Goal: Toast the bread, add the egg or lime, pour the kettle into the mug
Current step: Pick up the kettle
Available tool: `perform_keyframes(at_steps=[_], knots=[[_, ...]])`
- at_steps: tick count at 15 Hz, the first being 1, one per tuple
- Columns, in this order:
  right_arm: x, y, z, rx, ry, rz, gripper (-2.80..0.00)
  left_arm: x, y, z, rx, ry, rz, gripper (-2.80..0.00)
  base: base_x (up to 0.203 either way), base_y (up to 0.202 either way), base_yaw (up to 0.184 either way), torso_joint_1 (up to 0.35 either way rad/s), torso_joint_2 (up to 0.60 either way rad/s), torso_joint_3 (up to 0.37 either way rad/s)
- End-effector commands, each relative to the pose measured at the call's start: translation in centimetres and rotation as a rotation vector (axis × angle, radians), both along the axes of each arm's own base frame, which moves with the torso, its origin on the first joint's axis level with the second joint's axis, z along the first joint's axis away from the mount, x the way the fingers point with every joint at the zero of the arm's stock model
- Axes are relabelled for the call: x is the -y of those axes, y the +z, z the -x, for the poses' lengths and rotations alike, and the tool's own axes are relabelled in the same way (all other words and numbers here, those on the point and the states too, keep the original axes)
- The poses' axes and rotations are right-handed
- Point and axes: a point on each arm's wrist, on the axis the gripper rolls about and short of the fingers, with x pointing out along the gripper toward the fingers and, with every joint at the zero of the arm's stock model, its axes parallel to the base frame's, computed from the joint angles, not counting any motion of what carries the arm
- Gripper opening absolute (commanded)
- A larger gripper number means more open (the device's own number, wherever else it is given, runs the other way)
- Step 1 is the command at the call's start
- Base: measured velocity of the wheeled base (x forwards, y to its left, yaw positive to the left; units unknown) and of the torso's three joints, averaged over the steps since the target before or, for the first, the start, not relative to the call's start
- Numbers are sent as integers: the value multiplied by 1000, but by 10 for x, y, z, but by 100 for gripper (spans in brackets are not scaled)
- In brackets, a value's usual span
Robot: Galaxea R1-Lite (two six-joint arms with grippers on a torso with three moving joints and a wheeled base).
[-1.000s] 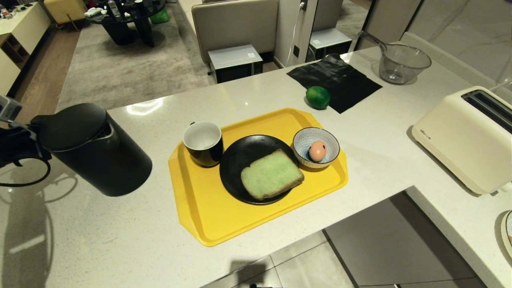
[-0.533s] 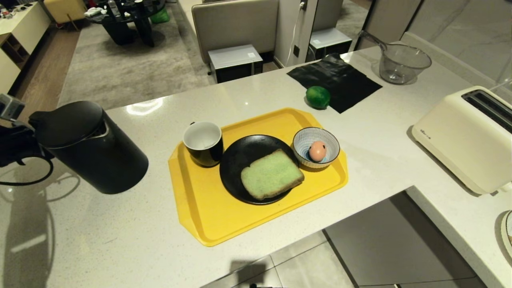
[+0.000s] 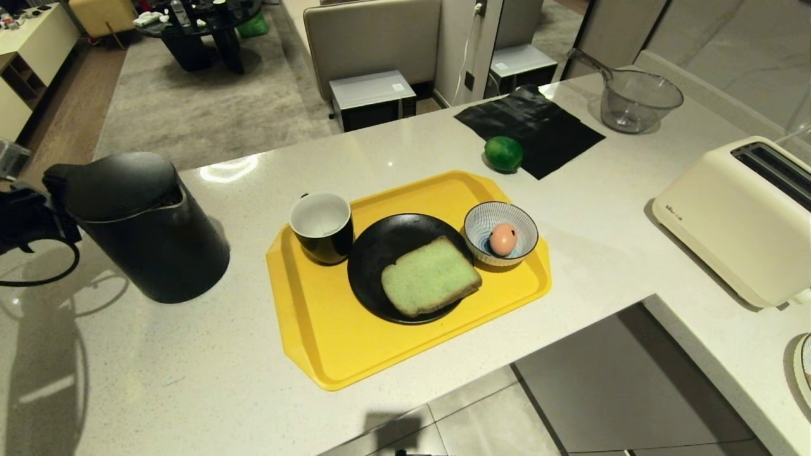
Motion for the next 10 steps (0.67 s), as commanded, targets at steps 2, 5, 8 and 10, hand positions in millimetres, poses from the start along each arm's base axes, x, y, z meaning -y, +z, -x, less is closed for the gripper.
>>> perform_keyframes(at_steps=[2,5,8,10], knots=[[0,-7,-2,-27,0,-1,-280,6,20,11,41,-4,-19,-280,0,0,0,0,0,0],[0,-7,-2,-27,0,1,-280,13,37,20,70,-5,8,-280,0,0,0,0,0,0],[0,-7,-2,-27,0,1,-280,18,54,29,109,7,36,-280,0,0,0,0,0,0],[0,-7,-2,-26,0,1,-280,21,63,34,123,8,59,-280,0,0,0,0,0,0]])
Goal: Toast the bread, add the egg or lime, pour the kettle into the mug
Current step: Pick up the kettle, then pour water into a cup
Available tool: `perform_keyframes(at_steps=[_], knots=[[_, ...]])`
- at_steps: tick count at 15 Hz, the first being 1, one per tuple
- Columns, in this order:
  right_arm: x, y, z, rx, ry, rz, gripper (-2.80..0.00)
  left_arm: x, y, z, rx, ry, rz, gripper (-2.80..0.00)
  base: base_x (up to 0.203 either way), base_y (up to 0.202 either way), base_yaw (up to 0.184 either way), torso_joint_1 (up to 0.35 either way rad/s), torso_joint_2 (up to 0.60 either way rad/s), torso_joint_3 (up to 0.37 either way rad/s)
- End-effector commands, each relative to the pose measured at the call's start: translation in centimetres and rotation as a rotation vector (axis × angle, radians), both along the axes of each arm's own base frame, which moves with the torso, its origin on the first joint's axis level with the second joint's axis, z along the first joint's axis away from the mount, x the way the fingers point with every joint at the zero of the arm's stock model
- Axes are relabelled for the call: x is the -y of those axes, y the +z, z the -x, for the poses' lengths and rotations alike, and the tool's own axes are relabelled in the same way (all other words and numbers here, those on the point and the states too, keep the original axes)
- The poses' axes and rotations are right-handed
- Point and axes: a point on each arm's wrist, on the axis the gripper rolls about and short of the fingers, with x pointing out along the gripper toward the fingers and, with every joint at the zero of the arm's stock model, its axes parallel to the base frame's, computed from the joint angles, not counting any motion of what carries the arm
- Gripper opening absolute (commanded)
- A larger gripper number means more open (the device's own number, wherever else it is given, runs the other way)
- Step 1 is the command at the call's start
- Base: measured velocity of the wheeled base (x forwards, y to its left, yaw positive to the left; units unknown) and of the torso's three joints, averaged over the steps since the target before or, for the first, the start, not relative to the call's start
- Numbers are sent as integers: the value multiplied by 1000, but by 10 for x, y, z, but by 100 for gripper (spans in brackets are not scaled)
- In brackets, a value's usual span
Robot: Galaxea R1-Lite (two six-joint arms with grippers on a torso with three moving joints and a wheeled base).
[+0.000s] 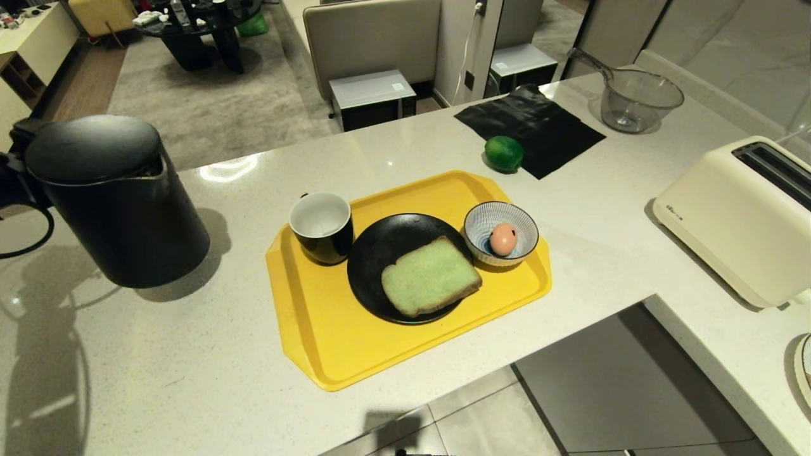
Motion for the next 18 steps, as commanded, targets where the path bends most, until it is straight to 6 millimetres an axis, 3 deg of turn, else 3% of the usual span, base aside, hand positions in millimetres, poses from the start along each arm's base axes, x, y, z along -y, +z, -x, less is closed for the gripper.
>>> perform_keyframes(at_steps=[1,7,13,18], knots=[[0,-7,-2,-26,0,0,-280,6,16,10,33,-7,2,-280,0,0,0,0,0,0],[0,-7,-2,-27,0,-1,-280,17,34,21,52,-24,45,-280,0,0,0,0,0,0],[0,-7,-2,-27,0,0,-280,50,62,12,138,-43,40,-280,0,0,0,0,0,0],[0,-7,-2,-27,0,0,-280,71,70,-1,179,-27,51,-280,0,0,0,0,0,0]])
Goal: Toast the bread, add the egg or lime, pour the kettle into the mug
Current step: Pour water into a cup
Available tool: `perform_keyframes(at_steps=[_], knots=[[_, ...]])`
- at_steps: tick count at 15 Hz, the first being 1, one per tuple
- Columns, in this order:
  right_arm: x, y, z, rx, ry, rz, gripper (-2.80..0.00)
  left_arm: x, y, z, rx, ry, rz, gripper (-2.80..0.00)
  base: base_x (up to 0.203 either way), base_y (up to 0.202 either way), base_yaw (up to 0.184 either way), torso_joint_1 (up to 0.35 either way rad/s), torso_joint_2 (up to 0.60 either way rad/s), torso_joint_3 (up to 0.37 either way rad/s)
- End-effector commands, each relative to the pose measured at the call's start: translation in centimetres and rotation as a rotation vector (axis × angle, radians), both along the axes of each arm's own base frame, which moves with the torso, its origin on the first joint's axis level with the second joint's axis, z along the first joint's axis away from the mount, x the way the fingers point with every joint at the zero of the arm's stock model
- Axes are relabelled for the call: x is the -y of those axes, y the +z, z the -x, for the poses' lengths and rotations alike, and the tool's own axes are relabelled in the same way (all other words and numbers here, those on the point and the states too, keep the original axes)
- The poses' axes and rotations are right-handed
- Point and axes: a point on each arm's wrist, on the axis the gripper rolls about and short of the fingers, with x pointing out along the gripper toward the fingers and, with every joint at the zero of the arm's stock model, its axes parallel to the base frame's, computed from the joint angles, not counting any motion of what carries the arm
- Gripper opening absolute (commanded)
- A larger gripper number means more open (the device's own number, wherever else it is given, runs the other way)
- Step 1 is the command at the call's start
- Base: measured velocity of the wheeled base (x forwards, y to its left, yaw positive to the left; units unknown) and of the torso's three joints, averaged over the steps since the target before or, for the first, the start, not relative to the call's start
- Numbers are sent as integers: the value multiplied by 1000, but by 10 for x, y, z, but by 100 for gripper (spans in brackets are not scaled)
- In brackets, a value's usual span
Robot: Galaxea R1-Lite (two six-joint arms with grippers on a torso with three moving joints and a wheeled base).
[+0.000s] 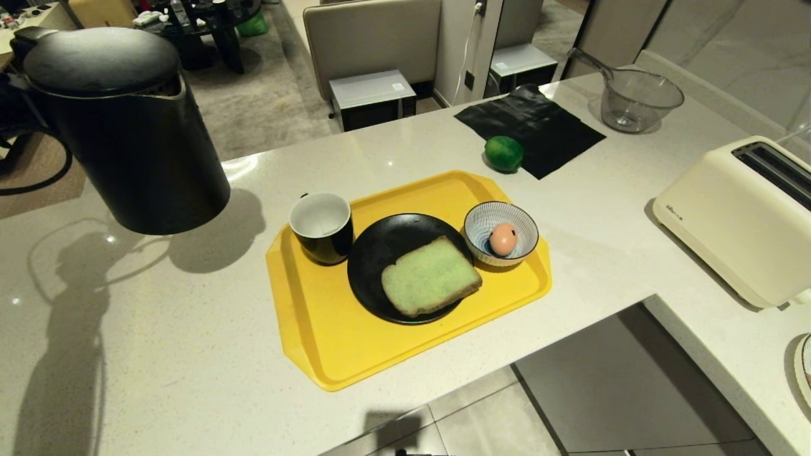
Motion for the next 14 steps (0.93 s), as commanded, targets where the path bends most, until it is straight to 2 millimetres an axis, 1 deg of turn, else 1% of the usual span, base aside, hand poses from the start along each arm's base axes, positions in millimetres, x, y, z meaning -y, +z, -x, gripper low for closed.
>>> perform_keyframes(at_steps=[1,3,4,5,6,7,10,14], knots=[[0,-7,-2,-27,0,1,-280,13,3,-7,11,-16,-1,-280,0,0,0,0,0,0],[0,-7,-2,-27,0,-1,-280,22,7,-10,-12,-26,12,-280,0,0,0,0,0,0],[0,-7,-2,-27,0,1,-280,31,9,-10,-69,-40,72,-280,0,0,0,0,0,0],[0,-7,-2,-27,0,1,-280,38,16,-7,-111,-55,178,-280,0,0,0,0,0,0],[0,-7,-2,-26,0,1,-280,47,24,-5,-133,-76,274,-280,0,0,0,0,0,0],[0,-7,-2,-26,0,1,-280,56,31,-5,-132,-77,331,-280,0,0,0,0,0,0],[0,-7,-2,-27,0,1,-280,56,26,-11,-135,-61,296,-280,0,0,0,0,0,0],[0,-7,-2,-27,0,1,-280,54,18,-20,-103,-24,142,-280,0,0,0,0,0,0]])
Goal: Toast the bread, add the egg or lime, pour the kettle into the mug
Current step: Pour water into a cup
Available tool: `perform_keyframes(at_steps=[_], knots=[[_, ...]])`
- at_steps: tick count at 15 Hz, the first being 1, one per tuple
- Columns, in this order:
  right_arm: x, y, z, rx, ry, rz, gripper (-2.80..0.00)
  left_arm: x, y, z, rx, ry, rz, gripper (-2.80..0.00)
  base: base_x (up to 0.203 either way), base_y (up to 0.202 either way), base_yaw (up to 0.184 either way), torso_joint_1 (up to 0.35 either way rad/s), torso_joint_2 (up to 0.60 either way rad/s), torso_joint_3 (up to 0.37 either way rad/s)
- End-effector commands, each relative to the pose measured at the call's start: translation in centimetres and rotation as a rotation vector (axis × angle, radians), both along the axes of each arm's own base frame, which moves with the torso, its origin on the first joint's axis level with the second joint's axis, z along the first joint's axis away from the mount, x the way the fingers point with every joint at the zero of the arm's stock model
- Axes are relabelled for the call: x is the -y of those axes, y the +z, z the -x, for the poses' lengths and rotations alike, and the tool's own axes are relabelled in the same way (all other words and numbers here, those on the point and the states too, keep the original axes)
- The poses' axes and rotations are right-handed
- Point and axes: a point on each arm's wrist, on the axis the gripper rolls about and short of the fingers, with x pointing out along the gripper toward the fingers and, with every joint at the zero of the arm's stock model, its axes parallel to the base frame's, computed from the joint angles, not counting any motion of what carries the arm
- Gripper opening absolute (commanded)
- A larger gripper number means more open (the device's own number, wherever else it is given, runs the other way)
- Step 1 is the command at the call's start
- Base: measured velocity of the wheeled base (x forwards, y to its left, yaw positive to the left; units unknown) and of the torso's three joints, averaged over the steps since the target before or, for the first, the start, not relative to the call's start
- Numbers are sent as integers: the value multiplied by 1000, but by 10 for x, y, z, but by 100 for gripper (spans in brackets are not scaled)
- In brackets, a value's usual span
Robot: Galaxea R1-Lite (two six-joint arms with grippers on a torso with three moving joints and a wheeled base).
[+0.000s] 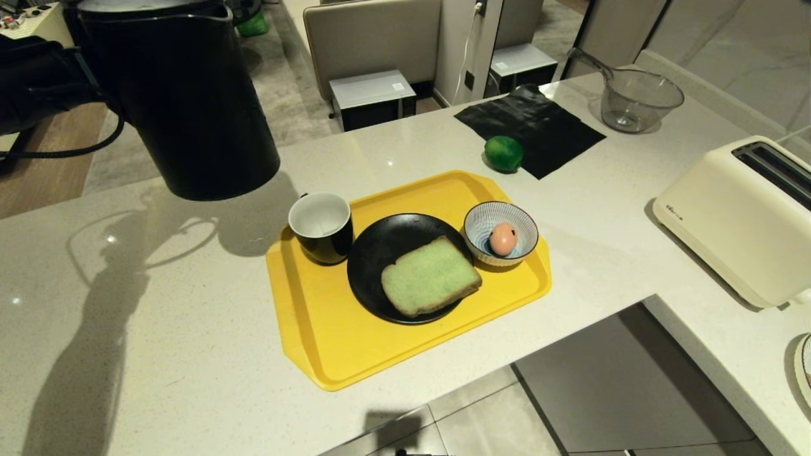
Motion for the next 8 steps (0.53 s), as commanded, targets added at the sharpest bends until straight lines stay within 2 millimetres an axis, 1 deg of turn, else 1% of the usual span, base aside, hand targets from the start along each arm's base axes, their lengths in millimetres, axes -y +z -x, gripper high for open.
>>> perform_keyframes(at_steps=[1,5,8], knots=[[0,-7,-2,-28,0,1,-280,-1,-7,-8,13,-1,-81,-280,0,0,0,0,0,0],[0,-7,-2,-26,0,1,-280,-3,-16,-19,58,13,-261,-280,0,0,0,0,0,0],[0,-7,-2,-26,0,0,-280,4,-17,-28,113,20,-380,-280,0,0,0,0,0,0]])
